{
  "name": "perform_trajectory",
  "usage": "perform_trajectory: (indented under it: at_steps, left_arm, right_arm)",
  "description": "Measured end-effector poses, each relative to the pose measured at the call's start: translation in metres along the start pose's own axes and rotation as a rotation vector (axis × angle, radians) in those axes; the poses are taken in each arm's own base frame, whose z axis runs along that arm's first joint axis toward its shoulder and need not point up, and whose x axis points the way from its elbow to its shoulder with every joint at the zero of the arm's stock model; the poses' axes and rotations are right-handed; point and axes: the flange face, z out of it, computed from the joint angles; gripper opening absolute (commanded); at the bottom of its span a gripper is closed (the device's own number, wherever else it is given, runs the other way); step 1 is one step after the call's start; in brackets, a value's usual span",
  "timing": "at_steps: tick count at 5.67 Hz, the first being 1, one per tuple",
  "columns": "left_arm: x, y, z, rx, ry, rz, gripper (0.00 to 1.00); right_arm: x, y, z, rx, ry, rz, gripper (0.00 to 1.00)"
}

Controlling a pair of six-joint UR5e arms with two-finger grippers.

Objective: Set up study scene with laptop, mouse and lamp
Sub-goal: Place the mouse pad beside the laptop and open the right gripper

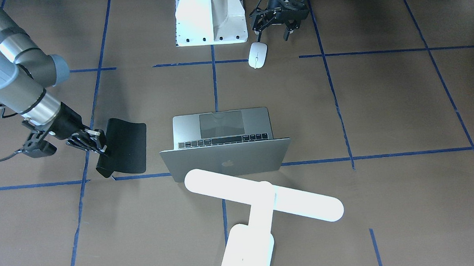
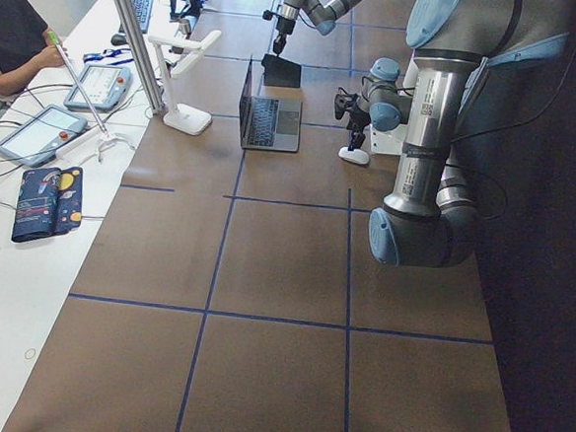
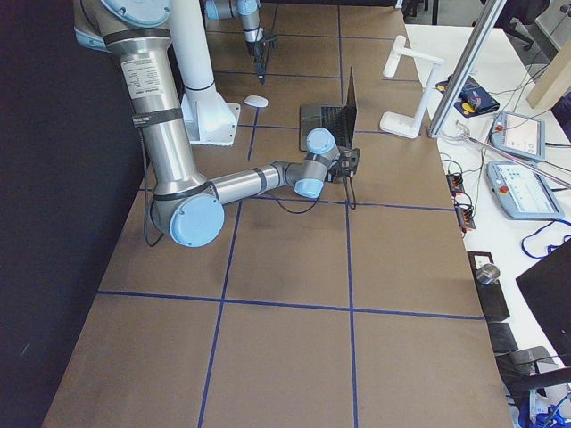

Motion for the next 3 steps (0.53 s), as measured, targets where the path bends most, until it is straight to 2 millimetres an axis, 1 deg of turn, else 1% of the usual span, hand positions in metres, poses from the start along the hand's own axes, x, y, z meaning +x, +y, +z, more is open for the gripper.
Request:
perform_trajectory:
  at_steps: [1, 2, 3]
  left_arm:
    - [-0.0015, 0.0006, 0.0016, -0.002, -0.013, 0.041, 1.0]
    - [-0.0022, 0.001, 0.0028, -0.004, -0.019, 0.055, 1.0]
    - [-0.0029, 0.0029, 0.0059, -0.008, -0.027, 0.088, 1.0]
  right_arm:
    - [-0.0118, -0.0069, 0.0084, 0.0, 0.006, 0.004, 0.3]
    - [-0.0155, -0.0085, 0.012, -0.001, 0.012, 0.002, 0.99]
    - [-0.0159, -0.0092, 0.0132, -0.001, 0.016, 0.001, 1.0]
